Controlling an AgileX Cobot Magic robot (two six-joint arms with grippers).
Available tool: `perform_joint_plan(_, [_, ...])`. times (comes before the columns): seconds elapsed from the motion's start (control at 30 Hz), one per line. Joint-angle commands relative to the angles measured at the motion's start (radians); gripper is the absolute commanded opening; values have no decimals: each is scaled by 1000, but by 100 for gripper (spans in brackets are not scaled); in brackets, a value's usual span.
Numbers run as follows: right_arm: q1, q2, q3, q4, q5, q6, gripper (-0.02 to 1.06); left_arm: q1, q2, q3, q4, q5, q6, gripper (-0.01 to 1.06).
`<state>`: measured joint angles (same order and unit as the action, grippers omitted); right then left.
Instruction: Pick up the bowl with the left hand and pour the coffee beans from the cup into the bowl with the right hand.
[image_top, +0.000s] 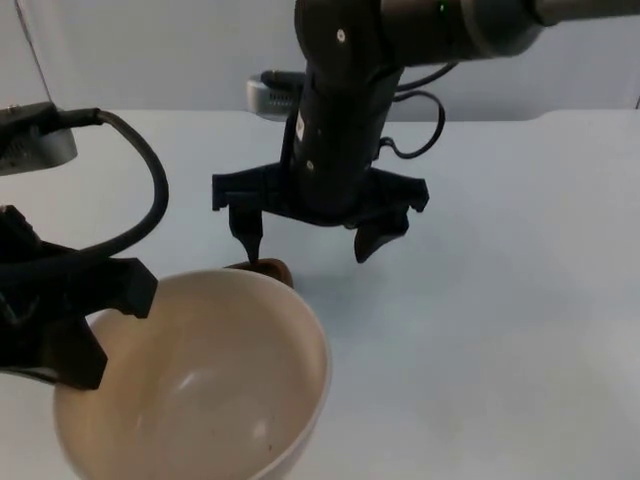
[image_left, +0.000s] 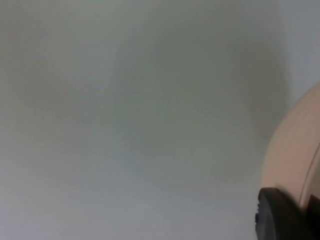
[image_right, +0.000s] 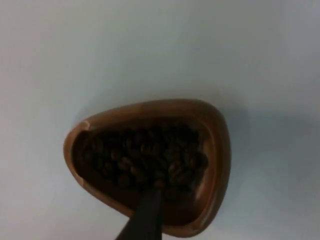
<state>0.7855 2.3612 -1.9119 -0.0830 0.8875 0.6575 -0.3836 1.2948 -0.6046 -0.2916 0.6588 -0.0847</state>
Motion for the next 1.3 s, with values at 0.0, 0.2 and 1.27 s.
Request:
perform_joint_plan(0.0, [6,9,-13,6,-13,-11,86,1,-9,2,-18,-9,1,0])
perform_joint_plan(0.2, [6,36,-22,15,-24,-11,85,1,-9,2,-22,-11,1,0])
perform_joint_plan(1.27, [-11,129,-38,34,-79,-11,70,1,-9,2,-37,-13,1,0])
